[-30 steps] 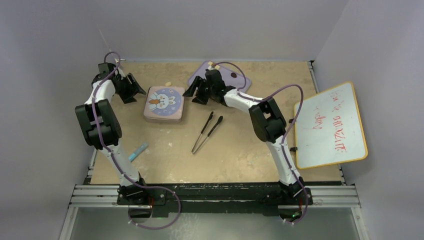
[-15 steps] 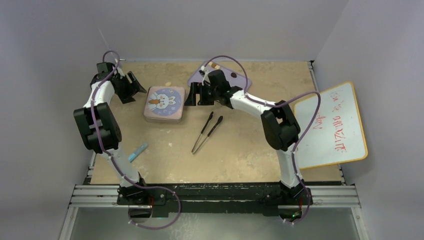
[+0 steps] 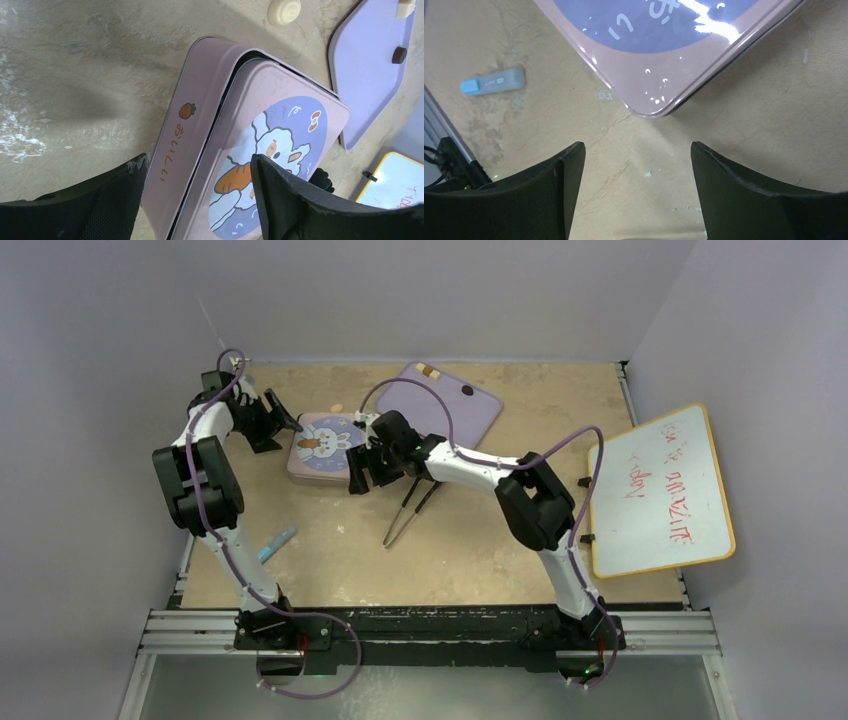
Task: Pack the chocolate
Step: Close the box lid on the packing box.
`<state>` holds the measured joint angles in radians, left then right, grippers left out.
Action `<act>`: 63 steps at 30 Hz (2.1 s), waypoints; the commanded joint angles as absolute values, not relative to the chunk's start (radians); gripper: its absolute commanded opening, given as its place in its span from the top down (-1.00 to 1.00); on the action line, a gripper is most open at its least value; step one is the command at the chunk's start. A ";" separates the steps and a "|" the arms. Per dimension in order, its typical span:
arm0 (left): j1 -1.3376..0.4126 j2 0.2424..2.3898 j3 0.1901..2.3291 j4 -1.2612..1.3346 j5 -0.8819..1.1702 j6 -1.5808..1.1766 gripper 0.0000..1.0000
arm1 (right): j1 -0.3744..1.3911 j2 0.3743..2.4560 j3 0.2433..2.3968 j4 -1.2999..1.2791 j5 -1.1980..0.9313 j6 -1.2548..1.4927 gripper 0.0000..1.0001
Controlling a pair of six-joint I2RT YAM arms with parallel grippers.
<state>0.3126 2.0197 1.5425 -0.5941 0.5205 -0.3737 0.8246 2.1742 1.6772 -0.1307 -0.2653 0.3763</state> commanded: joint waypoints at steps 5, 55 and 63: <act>0.308 2.035 1.612 -0.606 0.575 -0.357 -0.47 | 0.820 2.222 1.769 -0.127 -0.183 0.322 -0.49; 0.269 2.063 1.688 -0.695 0.513 -0.279 -0.51 | 0.833 2.254 1.827 -0.064 -0.203 0.186 -0.64; 0.270 2.069 1.721 -0.673 0.482 -0.296 -0.54 | 0.851 2.290 1.861 -0.092 -0.143 0.146 -0.61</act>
<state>0.2741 2.0743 1.6821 -0.6975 0.5053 -0.3019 0.8375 2.3081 1.8164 -0.0906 -0.1734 0.1902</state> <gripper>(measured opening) 0.768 0.816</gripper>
